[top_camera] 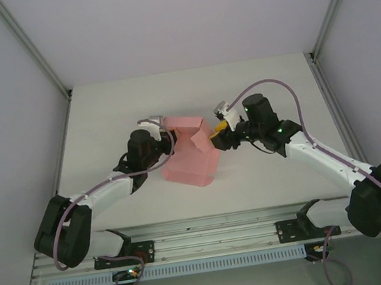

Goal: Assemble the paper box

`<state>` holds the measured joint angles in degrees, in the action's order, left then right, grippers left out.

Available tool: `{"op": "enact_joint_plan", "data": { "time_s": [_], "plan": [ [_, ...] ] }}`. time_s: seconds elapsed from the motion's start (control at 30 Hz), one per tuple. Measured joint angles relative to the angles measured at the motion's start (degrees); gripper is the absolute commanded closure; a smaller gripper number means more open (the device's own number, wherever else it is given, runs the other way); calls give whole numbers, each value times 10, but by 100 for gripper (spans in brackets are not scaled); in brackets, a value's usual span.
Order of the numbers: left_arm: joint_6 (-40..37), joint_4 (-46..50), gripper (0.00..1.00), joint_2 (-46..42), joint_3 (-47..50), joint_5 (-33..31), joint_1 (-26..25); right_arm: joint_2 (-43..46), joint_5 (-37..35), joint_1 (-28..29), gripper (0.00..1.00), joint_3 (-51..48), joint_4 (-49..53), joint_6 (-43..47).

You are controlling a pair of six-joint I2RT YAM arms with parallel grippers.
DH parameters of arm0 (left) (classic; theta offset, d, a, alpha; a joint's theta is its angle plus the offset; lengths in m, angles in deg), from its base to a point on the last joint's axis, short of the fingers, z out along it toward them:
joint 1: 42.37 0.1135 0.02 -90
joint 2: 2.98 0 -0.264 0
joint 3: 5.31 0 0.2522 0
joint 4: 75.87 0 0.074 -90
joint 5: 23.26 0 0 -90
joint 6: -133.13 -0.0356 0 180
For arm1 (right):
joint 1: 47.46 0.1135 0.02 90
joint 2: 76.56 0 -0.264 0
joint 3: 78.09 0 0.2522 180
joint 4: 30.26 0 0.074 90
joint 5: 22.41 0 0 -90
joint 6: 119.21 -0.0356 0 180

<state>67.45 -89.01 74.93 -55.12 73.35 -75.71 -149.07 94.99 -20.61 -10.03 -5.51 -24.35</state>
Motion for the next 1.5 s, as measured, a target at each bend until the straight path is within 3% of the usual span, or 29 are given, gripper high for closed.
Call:
{"op": "enact_joint_plan", "data": {
  "time_s": [0.13, 0.3, 0.43, 0.67, 0.77, 0.87, 1.0, 1.27, 1.47, 1.5],
  "plan": [
    [0, 10, 100, 0, 0, -7, -1, -7, -20, 14, 52, 0, -2, -1],
    [-8, 39, 100, 0, -12, -38, -14, -20, -121, 47, 56, 3, -7, -4],
    [-10, 51, 100, 0, -21, -71, -27, -41, -265, 87, 64, 23, -15, -8],
    [-12, 93, 100, 0, -52, -148, -57, -125, -562, 146, 89, 41, -90, -49],
    [-2, 118, 100, 5, -70, -185, -77, -174, -657, 153, 100, 70, -108, -87],
    [54, 178, 100, 25, -121, -229, -91, -209, -735, 164, 100, 101, -107, -122],
    [129, 274, 100, 50, -194, -281, -105, -222, -766, 165, 100, 134, -60, -201],
    [212, 411, 100, 106, -294, -299, -110, -227, -768, 167, 100, 167, 56, -320],
    [210, 394, 100, 115, -282, -278, -110, -226, -749, 159, 100, 156, 57, -322],
    [206, 384, 100, 113, -271, -273, -110, -222, -731, 155, 93, 140, 39, -307]
  ]
}}
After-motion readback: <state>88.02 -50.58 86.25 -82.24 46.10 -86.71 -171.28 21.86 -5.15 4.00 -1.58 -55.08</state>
